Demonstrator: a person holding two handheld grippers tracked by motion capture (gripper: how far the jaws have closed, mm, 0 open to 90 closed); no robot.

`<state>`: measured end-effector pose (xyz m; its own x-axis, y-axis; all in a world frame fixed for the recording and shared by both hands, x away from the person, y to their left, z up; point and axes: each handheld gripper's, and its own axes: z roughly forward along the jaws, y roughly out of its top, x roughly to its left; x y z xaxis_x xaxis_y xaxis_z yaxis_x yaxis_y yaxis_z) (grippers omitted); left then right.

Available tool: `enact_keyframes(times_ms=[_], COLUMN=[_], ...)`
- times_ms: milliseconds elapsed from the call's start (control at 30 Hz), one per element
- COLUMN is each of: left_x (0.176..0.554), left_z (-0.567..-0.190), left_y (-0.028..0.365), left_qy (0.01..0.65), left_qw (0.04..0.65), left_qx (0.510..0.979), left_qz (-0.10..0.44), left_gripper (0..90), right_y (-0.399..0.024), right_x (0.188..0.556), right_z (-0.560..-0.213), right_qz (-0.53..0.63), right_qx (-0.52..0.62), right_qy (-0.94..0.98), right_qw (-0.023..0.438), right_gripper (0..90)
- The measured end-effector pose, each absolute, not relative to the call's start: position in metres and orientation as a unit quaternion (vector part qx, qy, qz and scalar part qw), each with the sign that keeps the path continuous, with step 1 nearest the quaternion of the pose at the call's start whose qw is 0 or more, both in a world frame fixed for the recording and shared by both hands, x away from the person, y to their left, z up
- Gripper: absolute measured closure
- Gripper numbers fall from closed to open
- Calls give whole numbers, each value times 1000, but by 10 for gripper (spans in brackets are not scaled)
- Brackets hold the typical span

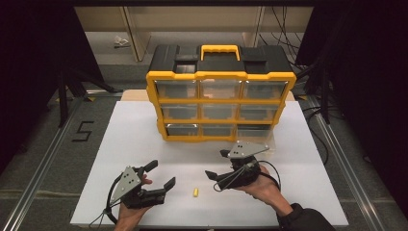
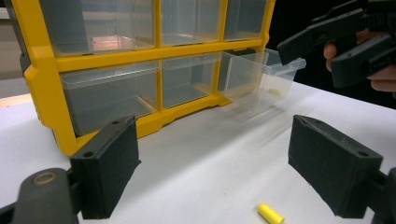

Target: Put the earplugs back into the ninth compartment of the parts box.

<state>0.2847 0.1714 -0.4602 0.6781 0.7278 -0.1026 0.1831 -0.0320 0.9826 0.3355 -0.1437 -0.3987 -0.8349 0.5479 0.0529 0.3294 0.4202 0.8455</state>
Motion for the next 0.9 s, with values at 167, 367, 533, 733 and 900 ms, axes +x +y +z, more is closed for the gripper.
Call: enact_keyframes(times_ms=[167, 367, 533, 733, 900], left_x=[285, 285, 285, 285, 285], left_z=[-460, -460, -460, -460, -461], left_y=[171, 171, 171, 171, 171], left_qy=[334, 333, 333, 333, 333], left_qw=[610, 610, 609, 609, 608], left_qx=[683, 684, 684, 684, 685], left_qz=[224, 224, 224, 224, 224], left_gripper=[159, 160, 160, 160, 160], right_y=[-133, -125, -116, -109, -104], right_x=[333, 331, 330, 330, 330], right_z=[-410, -421, -434, -447, -454], right_qz=[456, 438, 423, 404, 398], right_qx=[255, 252, 244, 236, 227], right_qy=[846, 857, 868, 879, 885], right_qw=[107, 101, 93, 86, 80], right_gripper=[178, 185, 199, 210, 221])
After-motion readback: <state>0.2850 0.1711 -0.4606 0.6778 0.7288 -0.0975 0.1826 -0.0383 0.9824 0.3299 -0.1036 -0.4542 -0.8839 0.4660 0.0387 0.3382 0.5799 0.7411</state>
